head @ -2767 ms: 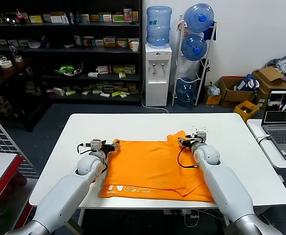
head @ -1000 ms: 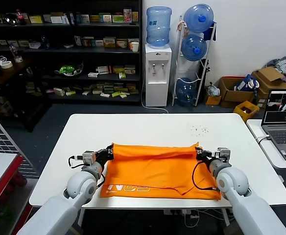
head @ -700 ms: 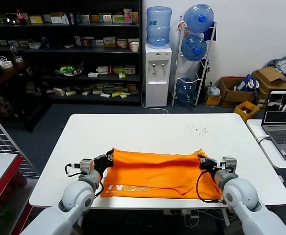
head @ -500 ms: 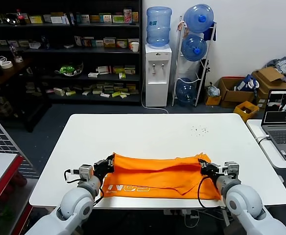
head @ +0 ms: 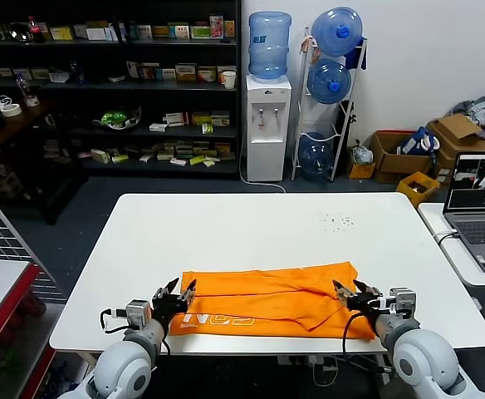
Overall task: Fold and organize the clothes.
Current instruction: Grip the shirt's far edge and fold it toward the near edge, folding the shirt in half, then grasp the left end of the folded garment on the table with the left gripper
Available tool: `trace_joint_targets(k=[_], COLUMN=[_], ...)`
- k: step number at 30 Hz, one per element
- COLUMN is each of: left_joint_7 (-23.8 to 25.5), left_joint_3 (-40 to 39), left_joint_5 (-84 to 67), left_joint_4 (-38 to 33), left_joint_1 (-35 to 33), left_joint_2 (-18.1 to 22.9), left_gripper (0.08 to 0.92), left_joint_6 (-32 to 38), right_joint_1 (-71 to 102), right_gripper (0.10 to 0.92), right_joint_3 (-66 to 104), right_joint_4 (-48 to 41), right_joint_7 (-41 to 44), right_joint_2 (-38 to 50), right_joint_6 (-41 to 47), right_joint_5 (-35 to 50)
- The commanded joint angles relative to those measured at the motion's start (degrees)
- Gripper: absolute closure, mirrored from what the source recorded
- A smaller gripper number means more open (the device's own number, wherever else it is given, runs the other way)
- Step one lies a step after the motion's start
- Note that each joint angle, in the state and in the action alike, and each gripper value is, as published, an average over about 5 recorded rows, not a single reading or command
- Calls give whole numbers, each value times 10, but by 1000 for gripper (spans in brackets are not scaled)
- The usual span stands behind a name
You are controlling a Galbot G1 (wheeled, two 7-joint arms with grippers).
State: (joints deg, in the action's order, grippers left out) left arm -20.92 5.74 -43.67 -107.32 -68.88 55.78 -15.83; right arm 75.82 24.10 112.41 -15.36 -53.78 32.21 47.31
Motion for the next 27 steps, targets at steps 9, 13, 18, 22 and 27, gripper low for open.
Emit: trace_joint_targets(k=[9,13,18,22,27], left_joint_7=[22,23,20,21,24], left_joint_3=[15,15,13,12,13], left_joint_5=[49,52,55,57,58], left_joint_4=[76,81,81,85,99], left_joint_1=[-21,-22,-23,-23,-22], left_joint_2=[59,61,65,67,72], left_gripper=[183,178,177,186,286], left_joint_6=[48,52,53,56,66], right_joint_1=[21,21,20,22,24], right_gripper=[204,203,203,203,203], right_joint_3=[9,9,9,10,11], right_joint_4=[10,9,9,9,10], right_joint_7=[2,2,2,3,3], right_joint_2=[-14,-14,-14,-14,-14], right_joint_6=[-2,-2,-1,-2,-2], right_joint_5=[-8,-7,-6,-6,-5])
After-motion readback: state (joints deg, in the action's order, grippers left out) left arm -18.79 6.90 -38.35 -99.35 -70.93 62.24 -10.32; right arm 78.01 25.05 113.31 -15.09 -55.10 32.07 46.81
